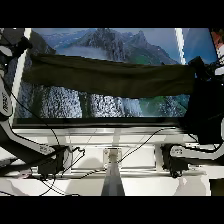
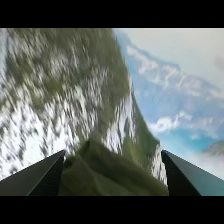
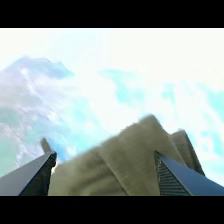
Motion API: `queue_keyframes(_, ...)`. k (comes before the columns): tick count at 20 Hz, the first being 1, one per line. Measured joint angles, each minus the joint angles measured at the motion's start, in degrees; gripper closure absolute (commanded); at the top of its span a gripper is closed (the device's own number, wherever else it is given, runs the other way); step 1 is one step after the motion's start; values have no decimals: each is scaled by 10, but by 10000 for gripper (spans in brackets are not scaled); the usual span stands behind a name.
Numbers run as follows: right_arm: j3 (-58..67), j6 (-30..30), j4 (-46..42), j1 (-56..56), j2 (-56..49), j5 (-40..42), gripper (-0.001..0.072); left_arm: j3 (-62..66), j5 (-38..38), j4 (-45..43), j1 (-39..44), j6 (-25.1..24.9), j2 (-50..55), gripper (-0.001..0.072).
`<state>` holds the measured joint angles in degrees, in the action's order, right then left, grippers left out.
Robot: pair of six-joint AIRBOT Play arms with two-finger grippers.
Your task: Fold the clothes and pants, and hang the long-sleeved shirts on hangers.
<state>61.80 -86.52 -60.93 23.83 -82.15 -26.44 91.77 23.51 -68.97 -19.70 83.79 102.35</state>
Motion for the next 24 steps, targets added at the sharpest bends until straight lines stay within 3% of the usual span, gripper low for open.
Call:
queue_keyframes(3, 4, 13, -9, -7, 12, 10, 20, 2, 77, -28, -35, 10, -33, 13)
queue_keyframes(5, 5, 17, -24, -10, 23, 5, 20, 2, 168, -63, -72, 53, -50, 121)
queue_keyframes(9, 7, 21, -44, -12, 37, -11, 21, -13, 347, -108, -144, 88, -70, 120)
queue_keyframes(12, 7, 22, -50, -12, 40, -24, 21, -51, 400, -93, -169, 71, -82, 117)
queue_keyframes(16, 7, 30, -52, -13, 42, -36, 21, -130, 358, -1, -179, 60, -87, 114)
queue_keyframes(18, 7, 56, -53, -13, 42, -44, 21, -169, 311, 64, -179, 57, -84, 51)
queue_keyframes(20, 7, 79, -54, -13, 42, -52, 21, -194, 269, 118, -177, 51, -72, 50)
queue_keyframes(24, 7, 101, -53, -13, 42, -55, 22, -214, 189, 230, -158, -1, -40, 60)
